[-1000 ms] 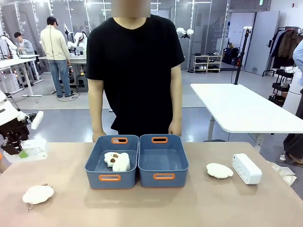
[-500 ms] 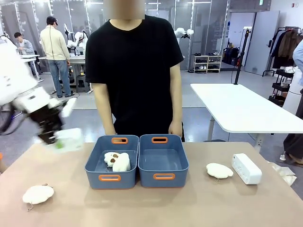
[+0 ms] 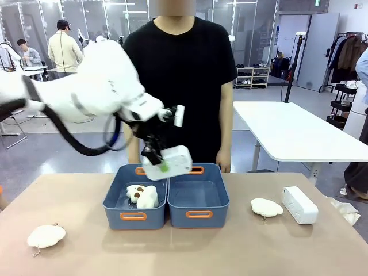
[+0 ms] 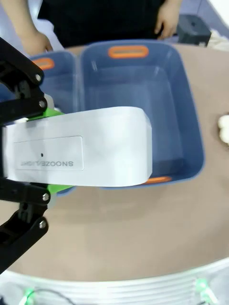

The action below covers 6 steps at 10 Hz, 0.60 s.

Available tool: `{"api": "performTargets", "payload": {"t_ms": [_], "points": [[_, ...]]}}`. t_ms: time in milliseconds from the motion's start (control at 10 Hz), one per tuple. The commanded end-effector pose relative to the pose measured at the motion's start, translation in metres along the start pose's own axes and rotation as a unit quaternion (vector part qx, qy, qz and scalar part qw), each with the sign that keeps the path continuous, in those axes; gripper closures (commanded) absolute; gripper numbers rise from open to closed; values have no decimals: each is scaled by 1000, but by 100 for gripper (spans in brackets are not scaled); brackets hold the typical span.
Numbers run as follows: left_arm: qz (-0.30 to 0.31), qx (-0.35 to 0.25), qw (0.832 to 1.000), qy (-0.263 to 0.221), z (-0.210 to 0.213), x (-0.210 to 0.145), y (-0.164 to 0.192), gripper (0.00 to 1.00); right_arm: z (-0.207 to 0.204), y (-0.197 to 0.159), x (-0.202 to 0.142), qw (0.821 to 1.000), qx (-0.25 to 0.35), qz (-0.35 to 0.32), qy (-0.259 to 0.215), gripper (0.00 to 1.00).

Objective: Sort the digital clocks into the basket.
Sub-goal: Pick up the Digital clock from the table and place it into the empty Plastic storage basket.

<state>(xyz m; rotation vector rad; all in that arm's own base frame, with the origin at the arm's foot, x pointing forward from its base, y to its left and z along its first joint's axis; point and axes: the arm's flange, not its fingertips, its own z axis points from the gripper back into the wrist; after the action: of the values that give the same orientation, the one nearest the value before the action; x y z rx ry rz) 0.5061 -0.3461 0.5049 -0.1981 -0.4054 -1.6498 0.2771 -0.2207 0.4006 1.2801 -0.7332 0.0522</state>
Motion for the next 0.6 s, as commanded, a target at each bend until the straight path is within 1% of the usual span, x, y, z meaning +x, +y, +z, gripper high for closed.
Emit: {"api": "performTargets", "payload": {"t_ms": [0, 100, 200, 400, 500], "points": [[8, 28, 999, -18, -24, 21, 26, 49, 1, 1, 1, 1000, 3, -1, -3, 0], [13, 28, 999, -36, -39, 33, 32, 49, 1, 1, 1, 1000, 3, -1, -3, 0], [18, 35, 999, -27, -62, 40, 36, 49, 1, 1, 1, 1000, 3, -1, -3, 0], [27, 3, 999, -25, -104, 28, 40, 49, 1, 1, 1, 1000, 3, -1, -3, 0], [41, -19, 999, -28, -115, 25, 38, 49, 1, 1, 1, 1000, 3, -1, -3, 0]]}}
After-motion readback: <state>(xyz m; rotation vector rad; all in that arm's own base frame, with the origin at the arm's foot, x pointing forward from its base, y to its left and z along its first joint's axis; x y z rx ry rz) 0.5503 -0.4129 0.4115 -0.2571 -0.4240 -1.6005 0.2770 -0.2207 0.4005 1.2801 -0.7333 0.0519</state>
